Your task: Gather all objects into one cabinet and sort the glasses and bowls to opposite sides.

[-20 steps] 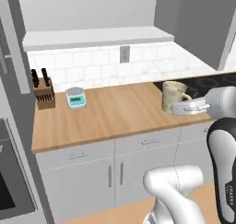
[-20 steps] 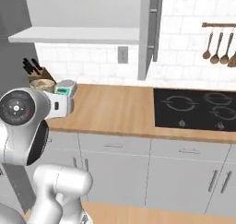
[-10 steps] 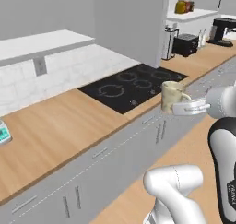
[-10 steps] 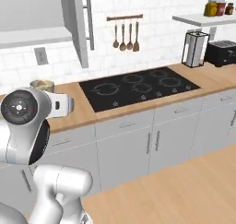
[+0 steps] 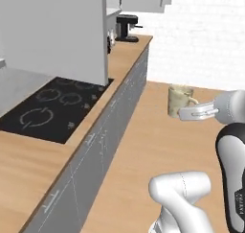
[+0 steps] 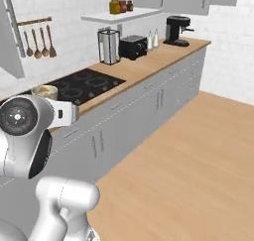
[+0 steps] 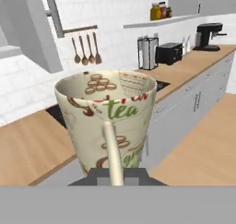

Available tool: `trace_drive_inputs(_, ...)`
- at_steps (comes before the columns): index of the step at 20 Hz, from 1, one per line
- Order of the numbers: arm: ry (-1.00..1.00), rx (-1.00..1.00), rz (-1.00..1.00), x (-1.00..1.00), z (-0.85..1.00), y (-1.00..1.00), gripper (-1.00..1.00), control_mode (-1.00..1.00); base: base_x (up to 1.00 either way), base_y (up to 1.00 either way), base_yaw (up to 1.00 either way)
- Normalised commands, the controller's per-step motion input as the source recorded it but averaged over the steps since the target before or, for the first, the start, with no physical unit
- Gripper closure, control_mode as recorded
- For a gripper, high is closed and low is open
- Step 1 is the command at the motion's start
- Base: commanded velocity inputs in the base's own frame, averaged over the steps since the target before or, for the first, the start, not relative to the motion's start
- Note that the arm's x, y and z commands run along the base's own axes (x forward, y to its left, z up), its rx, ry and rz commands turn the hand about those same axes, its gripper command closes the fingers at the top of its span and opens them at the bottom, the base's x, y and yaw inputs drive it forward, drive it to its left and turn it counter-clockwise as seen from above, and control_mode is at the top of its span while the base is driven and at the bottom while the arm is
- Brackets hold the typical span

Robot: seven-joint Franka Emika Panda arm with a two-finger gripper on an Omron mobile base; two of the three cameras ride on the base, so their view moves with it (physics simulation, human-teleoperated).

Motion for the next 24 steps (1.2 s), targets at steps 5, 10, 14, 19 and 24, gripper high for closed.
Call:
trace_drive_inputs(5,0.0,0.0,0.0,0.0,0.0,0.0,1.0,1.0,1.0,0.0,-0.5)
trace_drive_inputs(10,0.0,0.0,0.0,0.0,0.0,0.0,1.0,1.0,1.0,0.0,-0.46)
trace_drive_inputs(14,0.0,0.0,0.0,0.0,0.0,0.0,1.0,1.0,1.0,0.0,-0.42)
trace_drive_inputs(19,0.0,0.0,0.0,0.0,0.0,0.0,1.0,1.0,1.0,0.0,-0.36)
trace_drive_inputs(24,0.0,0.0,0.0,0.0,0.0,0.0,1.0,1.0,1.0,0.0,-0.23)
